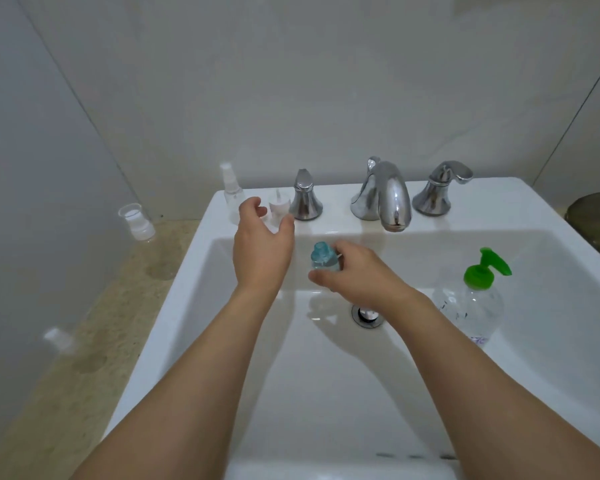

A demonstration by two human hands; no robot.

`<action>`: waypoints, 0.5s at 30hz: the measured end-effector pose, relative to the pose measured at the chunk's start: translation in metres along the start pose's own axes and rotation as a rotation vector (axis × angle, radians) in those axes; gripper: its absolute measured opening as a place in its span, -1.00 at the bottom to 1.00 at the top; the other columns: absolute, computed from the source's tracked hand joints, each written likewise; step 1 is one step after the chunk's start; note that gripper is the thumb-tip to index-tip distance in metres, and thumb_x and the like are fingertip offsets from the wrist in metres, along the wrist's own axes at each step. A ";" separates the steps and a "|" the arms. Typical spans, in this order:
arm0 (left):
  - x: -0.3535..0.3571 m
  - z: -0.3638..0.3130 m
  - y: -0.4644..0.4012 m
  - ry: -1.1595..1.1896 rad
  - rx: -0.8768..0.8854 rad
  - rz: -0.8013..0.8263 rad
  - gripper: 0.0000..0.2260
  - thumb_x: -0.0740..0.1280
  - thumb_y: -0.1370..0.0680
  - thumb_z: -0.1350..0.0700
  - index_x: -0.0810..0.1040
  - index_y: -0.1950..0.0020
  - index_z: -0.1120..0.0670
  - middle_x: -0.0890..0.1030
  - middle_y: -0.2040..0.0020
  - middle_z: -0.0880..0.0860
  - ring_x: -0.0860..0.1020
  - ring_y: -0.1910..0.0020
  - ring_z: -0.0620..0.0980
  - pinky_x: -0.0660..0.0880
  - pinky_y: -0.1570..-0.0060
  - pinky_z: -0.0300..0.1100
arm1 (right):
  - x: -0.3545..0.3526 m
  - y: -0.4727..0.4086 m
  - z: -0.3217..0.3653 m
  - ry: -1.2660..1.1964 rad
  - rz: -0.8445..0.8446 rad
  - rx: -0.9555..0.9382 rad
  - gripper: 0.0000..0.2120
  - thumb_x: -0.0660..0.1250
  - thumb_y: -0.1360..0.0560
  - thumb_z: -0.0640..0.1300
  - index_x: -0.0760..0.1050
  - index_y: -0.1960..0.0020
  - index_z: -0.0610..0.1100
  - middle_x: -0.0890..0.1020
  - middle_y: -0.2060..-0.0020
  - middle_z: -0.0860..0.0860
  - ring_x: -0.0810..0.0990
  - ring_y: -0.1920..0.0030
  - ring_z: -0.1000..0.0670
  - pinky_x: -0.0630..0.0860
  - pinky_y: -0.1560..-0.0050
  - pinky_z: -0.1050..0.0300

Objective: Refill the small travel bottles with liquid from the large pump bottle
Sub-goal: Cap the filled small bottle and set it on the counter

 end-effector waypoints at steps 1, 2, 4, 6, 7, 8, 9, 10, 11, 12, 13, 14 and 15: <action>0.001 0.003 -0.002 0.021 -0.017 0.018 -0.48 0.37 -0.57 -0.09 0.33 -0.48 0.01 0.53 -0.36 -0.03 0.60 -0.22 0.11 0.48 -0.27 -0.04 | 0.000 -0.001 -0.001 0.009 0.004 0.003 -0.69 0.44 -0.40 0.12 0.47 0.01 -0.05 0.58 0.06 0.02 0.59 0.06 -0.01 0.55 -0.03 -0.03; 0.002 0.005 -0.004 0.033 -0.024 0.031 -0.46 0.36 -0.55 -0.13 0.32 -0.47 -0.03 0.54 -0.35 -0.05 0.63 -0.16 0.15 0.52 -0.25 0.05 | -0.001 -0.002 -0.002 0.028 0.007 0.006 -0.68 0.44 -0.40 0.12 0.47 -0.01 -0.04 0.57 0.04 0.03 0.58 0.05 -0.01 0.54 -0.05 -0.03; 0.002 0.006 -0.006 0.023 -0.016 0.032 -0.48 0.35 -0.53 -0.15 0.32 -0.44 -0.07 0.57 -0.31 -0.09 0.67 -0.08 0.18 0.56 -0.17 0.13 | -0.001 -0.004 -0.003 0.073 0.005 0.001 -0.66 0.44 -0.41 0.12 0.47 -0.04 -0.04 0.55 0.02 0.03 0.56 0.04 0.00 0.53 -0.06 -0.02; 0.001 0.005 -0.008 0.027 -0.007 0.014 -0.52 0.34 -0.53 -0.14 0.32 -0.40 -0.08 0.59 -0.24 -0.13 0.67 -0.04 0.18 0.58 -0.11 0.14 | -0.002 -0.004 -0.001 0.086 0.005 -0.007 -0.66 0.44 -0.41 0.11 0.47 -0.06 -0.04 0.55 0.02 0.03 0.56 0.04 0.00 0.53 -0.04 0.00; 0.000 0.004 -0.008 0.028 -0.007 0.006 -0.54 0.35 -0.53 -0.13 0.33 -0.38 -0.09 0.59 -0.22 -0.14 0.67 -0.03 0.18 0.59 -0.09 0.14 | -0.002 -0.004 -0.001 0.085 0.008 -0.006 -0.66 0.45 -0.42 0.11 0.46 -0.07 -0.04 0.55 0.02 0.03 0.56 0.05 0.00 0.53 -0.01 0.02; 0.000 0.004 -0.009 0.028 -0.002 0.000 -0.56 0.35 -0.53 -0.12 0.33 -0.37 -0.09 0.59 -0.20 -0.14 0.67 -0.02 0.17 0.59 -0.08 0.15 | -0.001 -0.003 0.000 0.085 0.013 -0.004 -0.66 0.45 -0.42 0.10 0.46 -0.07 -0.04 0.54 0.03 0.04 0.55 0.06 0.00 0.52 0.03 0.05; 0.000 0.004 -0.009 0.023 0.004 0.000 -0.57 0.35 -0.54 -0.11 0.34 -0.36 -0.08 0.59 -0.19 -0.13 0.67 -0.02 0.17 0.59 -0.08 0.15 | -0.001 -0.003 0.000 0.085 0.016 -0.003 -0.67 0.45 -0.42 0.10 0.45 -0.07 -0.04 0.54 0.04 0.04 0.55 0.07 0.00 0.51 0.07 0.07; 0.000 0.004 -0.009 0.020 0.012 -0.003 -0.57 0.35 -0.54 -0.10 0.34 -0.36 -0.07 0.59 -0.18 -0.12 0.67 -0.01 0.18 0.59 -0.08 0.14 | 0.000 -0.002 0.001 0.088 0.020 -0.003 -0.67 0.45 -0.42 0.09 0.45 -0.06 -0.03 0.53 0.04 0.04 0.55 0.08 0.01 0.50 0.10 0.09; 0.000 0.003 -0.009 0.014 0.016 -0.004 -0.57 0.34 -0.54 -0.09 0.35 -0.37 -0.04 0.59 -0.17 -0.11 0.67 0.00 0.19 0.57 -0.10 0.14 | 0.000 -0.002 0.002 0.092 0.022 -0.004 -0.68 0.45 -0.42 0.09 0.45 -0.06 -0.03 0.53 0.04 0.05 0.55 0.08 0.02 0.49 0.11 0.09; 0.000 0.003 -0.009 0.009 0.019 -0.003 -0.56 0.33 -0.54 -0.09 0.37 -0.38 -0.02 0.58 -0.17 -0.10 0.67 0.00 0.20 0.56 -0.12 0.13 | -0.001 -0.001 0.003 0.093 0.022 -0.002 -0.68 0.45 -0.42 0.08 0.45 -0.06 -0.02 0.53 0.03 0.05 0.55 0.08 0.02 0.50 0.11 0.10; 0.000 0.002 -0.009 0.001 0.020 0.000 -0.54 0.32 -0.52 -0.10 0.39 -0.39 0.00 0.58 -0.16 -0.09 0.67 -0.01 0.19 0.55 -0.14 0.12 | -0.001 0.000 0.003 0.094 0.021 -0.001 -0.68 0.45 -0.42 0.08 0.45 -0.06 -0.03 0.53 0.03 0.05 0.55 0.08 0.02 0.51 0.09 0.09; 0.000 0.001 -0.009 -0.009 0.025 -0.001 -0.53 0.31 -0.50 -0.12 0.43 -0.36 0.02 0.57 -0.14 -0.09 0.67 -0.01 0.19 0.54 -0.15 0.12 | -0.002 0.000 0.004 0.096 0.024 0.000 -0.68 0.45 -0.42 0.08 0.45 -0.06 -0.03 0.53 0.03 0.04 0.56 0.08 0.02 0.51 0.07 0.08; 0.000 0.000 -0.010 -0.023 0.033 0.003 -0.55 0.29 -0.47 -0.15 0.47 -0.29 0.02 0.57 -0.12 -0.07 0.67 0.01 0.18 0.55 -0.13 0.11 | -0.002 0.000 0.002 0.095 0.027 0.007 -0.68 0.45 -0.42 0.08 0.46 -0.06 -0.04 0.53 0.04 0.04 0.56 0.08 0.01 0.52 0.05 0.06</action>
Point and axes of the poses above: each hand's wrist, its own y-axis away from the middle knuckle, its own x-axis out of the palm, z = x × y, the point moved 5 cm from there along -y, towards the middle knuckle
